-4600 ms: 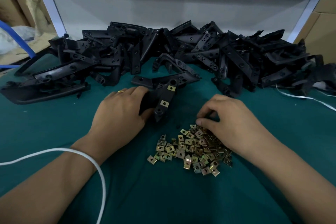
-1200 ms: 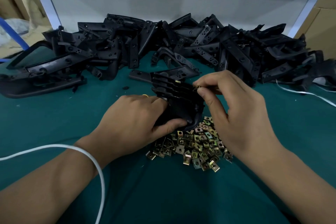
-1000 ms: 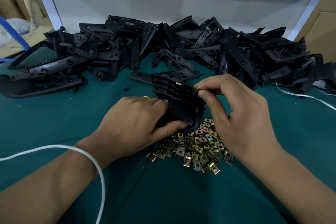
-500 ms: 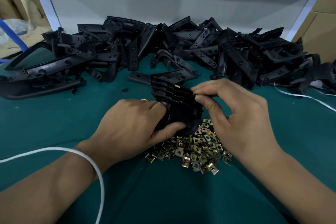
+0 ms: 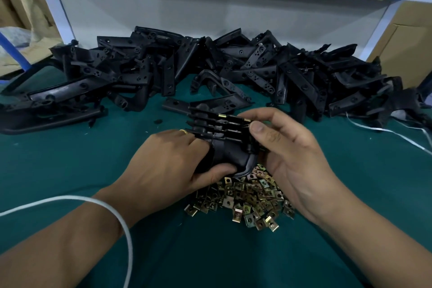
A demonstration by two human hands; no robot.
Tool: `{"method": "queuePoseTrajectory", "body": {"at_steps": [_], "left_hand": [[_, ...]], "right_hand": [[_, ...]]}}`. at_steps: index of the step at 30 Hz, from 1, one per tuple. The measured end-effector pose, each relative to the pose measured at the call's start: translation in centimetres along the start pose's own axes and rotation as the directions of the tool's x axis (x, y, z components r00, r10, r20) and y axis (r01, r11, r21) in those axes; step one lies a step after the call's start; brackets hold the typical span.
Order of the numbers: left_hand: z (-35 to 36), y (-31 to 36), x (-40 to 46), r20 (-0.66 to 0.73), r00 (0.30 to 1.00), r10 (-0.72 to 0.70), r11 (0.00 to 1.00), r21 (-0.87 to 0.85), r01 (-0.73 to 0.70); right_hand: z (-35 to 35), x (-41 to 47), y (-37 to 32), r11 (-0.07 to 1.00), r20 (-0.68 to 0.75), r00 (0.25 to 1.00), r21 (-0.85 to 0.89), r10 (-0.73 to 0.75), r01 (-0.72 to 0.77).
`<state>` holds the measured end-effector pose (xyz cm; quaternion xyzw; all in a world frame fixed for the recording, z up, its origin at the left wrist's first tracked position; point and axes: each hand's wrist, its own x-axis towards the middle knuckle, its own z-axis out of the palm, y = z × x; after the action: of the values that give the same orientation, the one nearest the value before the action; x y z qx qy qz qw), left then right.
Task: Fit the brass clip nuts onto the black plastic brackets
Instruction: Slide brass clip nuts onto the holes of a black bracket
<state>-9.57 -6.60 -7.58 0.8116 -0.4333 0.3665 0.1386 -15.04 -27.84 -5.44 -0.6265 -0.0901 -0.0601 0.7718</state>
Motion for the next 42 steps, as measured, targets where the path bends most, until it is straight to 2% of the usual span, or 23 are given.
{"method": "queuePoseTrajectory", "body": {"at_steps": [3, 8, 12, 15, 17, 19, 21, 23, 26, 28, 30, 33, 35, 38, 40, 42], "left_hand": [[0.0, 0.1, 0.2, -0.019, 1.0, 0.022, 1.0, 0.003, -0.022], [0.0, 0.2, 0.2, 0.0, 0.998, 0.06, 0.998, -0.011, -0.06], [-0.1, 0.3, 0.2, -0.018, 0.999, 0.052, 0.998, -0.019, -0.052], [-0.3, 0.4, 0.2, -0.027, 1.0, 0.009, 1.0, -0.019, -0.009], [-0.5, 0.2, 0.4, -0.014, 0.995, -0.099, 0.995, -0.021, 0.099], [-0.7, -0.1, 0.5, 0.01, 0.966, -0.257, 0.966, -0.027, 0.257], [-0.6, -0.4, 0.3, 0.006, 0.927, -0.375, 0.925, -0.061, 0.374], [-0.1, -0.6, -0.1, 0.017, 0.89, -0.455, 0.886, -0.092, 0.455], [0.5, -0.8, -0.5, -0.002, 0.856, -0.516, 0.851, -0.113, 0.513], [0.4, -1.0, -0.6, -0.02, 0.82, -0.572, 0.811, -0.165, 0.562], [0.4, -1.1, -0.5, -0.043, 0.788, -0.614, 0.78, -0.19, 0.597], [0.2, -1.0, -0.1, -0.058, 0.842, -0.536, 0.842, -0.109, 0.529], [0.3, -0.9, -0.1, -0.018, 0.861, -0.509, 0.859, -0.068, 0.507], [0.3, -1.0, -0.2, 0.039, 0.837, -0.547, 0.833, -0.081, 0.548], [0.2, -1.2, -0.2, 0.092, 0.749, -0.656, 0.721, -0.215, 0.658], [-0.3, -2.0, -0.1, 0.171, 0.614, -0.771, 0.496, -0.443, 0.747]], "right_hand": [[-0.1, 0.0, -0.1, 0.999, 0.024, 1.0, 0.05, 0.011, -0.012], [-0.2, 0.1, -0.1, 0.999, -0.006, 1.0, 0.037, -0.006, 0.007], [-0.4, 0.2, -0.2, 1.0, 0.027, 1.0, 0.015, -0.009, 0.009], [-0.9, 0.4, -0.4, 0.998, 0.058, 0.998, -0.057, 0.017, -0.014], [-1.6, 0.5, -0.3, 0.985, 0.001, 1.0, -0.173, 0.027, -0.026], [-2.5, 0.6, -0.2, 0.879, -0.071, 0.996, -0.476, -0.053, 0.012], [-3.3, 0.6, -0.2, 0.672, -0.033, 0.993, -0.739, -0.114, 0.053], [-3.4, 0.6, -0.1, 0.543, 0.031, 0.997, -0.837, -0.073, 0.066], [-2.8, 0.3, 0.1, 0.372, 0.1, 0.993, -0.926, 0.067, 0.069], [-2.5, 0.3, 0.2, 0.329, 0.097, 0.99, -0.942, 0.102, 0.059], [-2.4, 0.3, 0.0, 0.331, 0.093, 0.989, -0.942, 0.114, 0.05], [-2.5, 0.1, 0.0, 0.357, 0.122, 0.984, -0.932, 0.127, 0.069], [-2.5, 0.0, 0.1, 0.367, 0.137, 0.985, -0.926, 0.11, 0.088], [-2.6, 0.1, 0.2, 0.463, 0.1, 0.993, -0.884, 0.058, 0.062], [-2.6, 0.3, 0.2, 0.619, 0.05, 0.999, -0.785, 0.014, 0.031], [-2.5, 0.5, 0.1, 0.773, 0.019, 1.0, -0.634, -0.017, 0.025]]}}
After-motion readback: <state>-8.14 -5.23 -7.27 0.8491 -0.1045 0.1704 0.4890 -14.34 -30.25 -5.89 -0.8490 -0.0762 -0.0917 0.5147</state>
